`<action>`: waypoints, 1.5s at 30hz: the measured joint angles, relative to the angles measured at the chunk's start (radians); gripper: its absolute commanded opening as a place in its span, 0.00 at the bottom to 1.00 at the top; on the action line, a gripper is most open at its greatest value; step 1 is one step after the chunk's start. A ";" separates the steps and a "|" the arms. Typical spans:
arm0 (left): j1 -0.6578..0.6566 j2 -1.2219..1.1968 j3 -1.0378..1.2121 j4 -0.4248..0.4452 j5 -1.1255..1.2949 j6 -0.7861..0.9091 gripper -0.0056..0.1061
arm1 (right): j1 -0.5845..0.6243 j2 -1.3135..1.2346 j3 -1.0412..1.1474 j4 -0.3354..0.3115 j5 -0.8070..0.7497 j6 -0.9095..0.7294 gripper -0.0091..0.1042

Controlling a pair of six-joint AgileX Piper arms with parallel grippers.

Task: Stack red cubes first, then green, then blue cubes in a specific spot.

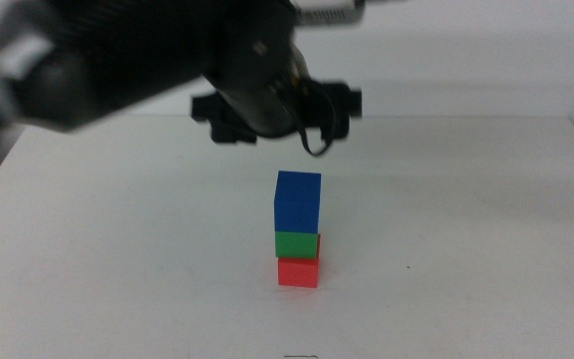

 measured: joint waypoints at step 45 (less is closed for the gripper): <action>0.690 -0.926 0.542 -0.378 -0.238 0.866 0.87 | 0.000 0.000 0.000 0.000 0.000 0.000 0.73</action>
